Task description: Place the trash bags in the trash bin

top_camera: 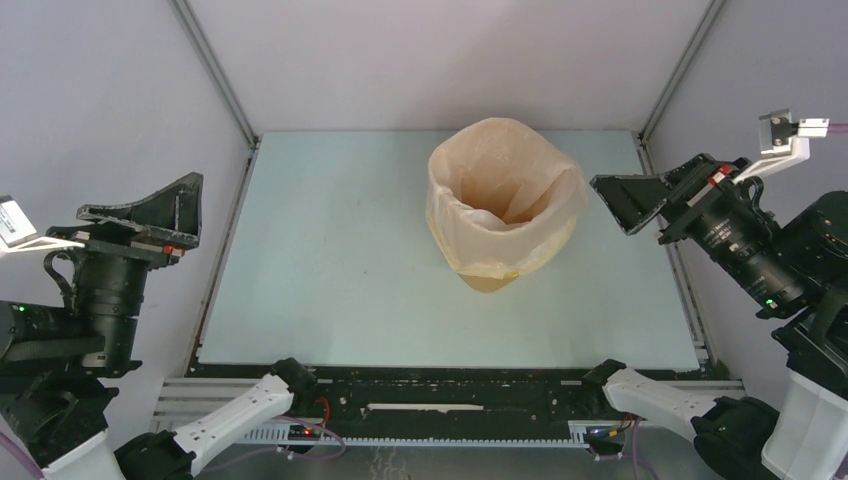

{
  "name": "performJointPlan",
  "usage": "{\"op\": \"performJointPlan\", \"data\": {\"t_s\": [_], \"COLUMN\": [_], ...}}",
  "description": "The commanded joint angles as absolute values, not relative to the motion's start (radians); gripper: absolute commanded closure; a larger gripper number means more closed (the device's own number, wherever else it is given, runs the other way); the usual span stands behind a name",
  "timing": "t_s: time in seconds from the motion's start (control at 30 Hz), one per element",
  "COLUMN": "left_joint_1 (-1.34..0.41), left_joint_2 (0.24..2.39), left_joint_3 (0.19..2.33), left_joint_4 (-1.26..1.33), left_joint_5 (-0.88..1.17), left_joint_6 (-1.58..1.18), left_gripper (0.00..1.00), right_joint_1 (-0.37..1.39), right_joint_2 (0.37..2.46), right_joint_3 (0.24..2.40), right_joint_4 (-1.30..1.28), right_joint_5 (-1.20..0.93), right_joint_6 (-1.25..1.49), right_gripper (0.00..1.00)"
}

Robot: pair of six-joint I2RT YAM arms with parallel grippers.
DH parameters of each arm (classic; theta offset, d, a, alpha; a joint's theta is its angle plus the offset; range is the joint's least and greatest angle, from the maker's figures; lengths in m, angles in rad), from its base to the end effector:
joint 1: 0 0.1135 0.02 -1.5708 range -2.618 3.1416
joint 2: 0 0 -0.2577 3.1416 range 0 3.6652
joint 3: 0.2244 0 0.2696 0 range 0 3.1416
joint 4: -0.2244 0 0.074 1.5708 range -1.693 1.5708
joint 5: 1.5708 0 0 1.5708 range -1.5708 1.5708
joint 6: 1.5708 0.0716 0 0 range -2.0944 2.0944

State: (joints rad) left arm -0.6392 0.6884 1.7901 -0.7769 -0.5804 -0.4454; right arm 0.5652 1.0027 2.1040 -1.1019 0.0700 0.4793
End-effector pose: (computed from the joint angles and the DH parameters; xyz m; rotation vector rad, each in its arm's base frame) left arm 0.0340 0.0236 0.5815 -0.3869 1.2639 -0.5646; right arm 0.0805 0.0451 0.5922 -0.0129 1.6233 0.7596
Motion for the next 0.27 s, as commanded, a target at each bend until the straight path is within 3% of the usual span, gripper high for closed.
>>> {"op": "performJointPlan", "data": {"t_s": [0.0,0.23], "left_joint_1": [-0.638,-0.637], "left_joint_2": [0.683,0.683], "left_joint_3": [1.796,1.788], "left_joint_4": [-0.800,-0.806], "left_joint_5": [-0.617,-0.621], "left_joint_6": [-0.455,-0.462], "left_gripper": [0.00,0.00], "right_joint_1": [0.568,0.568], "right_joint_2": [1.038,1.018], "right_joint_3": [2.116,2.061], "right_joint_4": [-1.100,-1.076], "right_joint_5": [0.059,0.056], "right_joint_6": [0.503,0.474], "right_gripper": [0.00,0.00]}}
